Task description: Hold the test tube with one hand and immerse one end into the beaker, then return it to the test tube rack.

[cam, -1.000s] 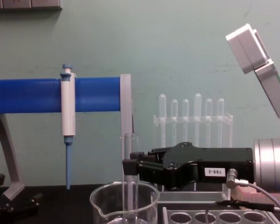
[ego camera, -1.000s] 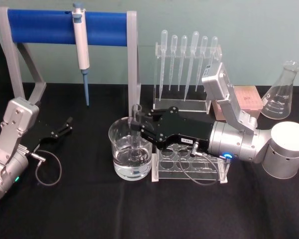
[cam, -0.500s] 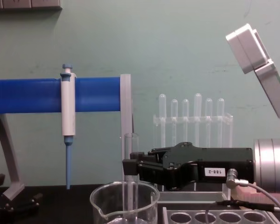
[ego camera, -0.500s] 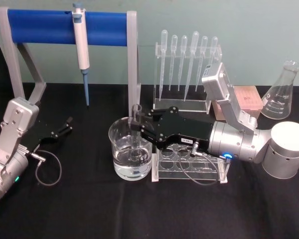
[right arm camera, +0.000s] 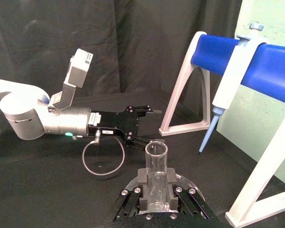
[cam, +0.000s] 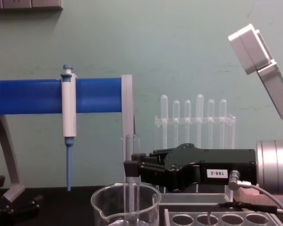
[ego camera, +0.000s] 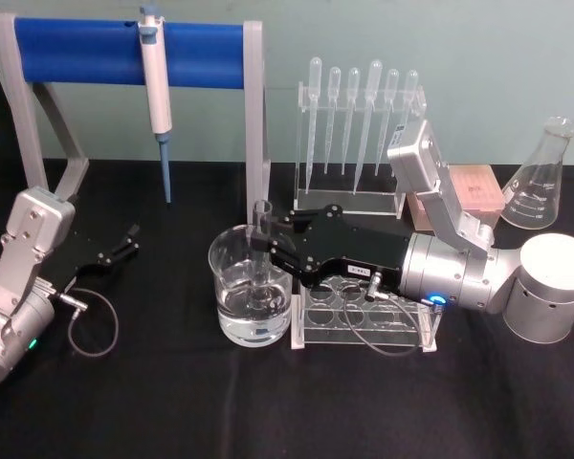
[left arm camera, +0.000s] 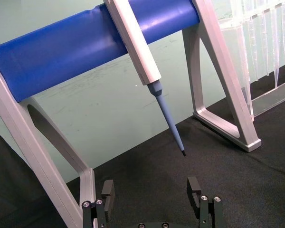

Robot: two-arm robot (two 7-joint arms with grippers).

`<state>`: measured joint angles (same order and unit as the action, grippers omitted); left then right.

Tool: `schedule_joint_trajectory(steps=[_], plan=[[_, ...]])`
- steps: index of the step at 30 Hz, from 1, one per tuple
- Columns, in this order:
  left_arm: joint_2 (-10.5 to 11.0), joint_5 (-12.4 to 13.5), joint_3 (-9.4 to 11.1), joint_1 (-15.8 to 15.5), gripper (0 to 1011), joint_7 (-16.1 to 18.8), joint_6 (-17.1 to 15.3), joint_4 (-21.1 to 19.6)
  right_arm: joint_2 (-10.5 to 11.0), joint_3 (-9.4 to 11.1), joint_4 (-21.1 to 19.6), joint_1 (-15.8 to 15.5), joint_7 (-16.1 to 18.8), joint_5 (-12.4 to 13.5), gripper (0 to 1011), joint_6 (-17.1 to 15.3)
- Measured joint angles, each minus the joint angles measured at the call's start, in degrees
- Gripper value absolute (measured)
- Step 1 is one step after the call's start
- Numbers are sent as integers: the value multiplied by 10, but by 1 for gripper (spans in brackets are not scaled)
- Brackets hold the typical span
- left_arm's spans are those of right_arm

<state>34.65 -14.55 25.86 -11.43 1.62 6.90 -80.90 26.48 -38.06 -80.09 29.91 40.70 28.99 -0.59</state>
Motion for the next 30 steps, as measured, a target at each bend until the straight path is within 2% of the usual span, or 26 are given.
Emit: schedule_joint_trajectory(steps=[30], plan=[[0,0,0,0,1000,0,0,0,0,0,0,0,0,0,233,0]])
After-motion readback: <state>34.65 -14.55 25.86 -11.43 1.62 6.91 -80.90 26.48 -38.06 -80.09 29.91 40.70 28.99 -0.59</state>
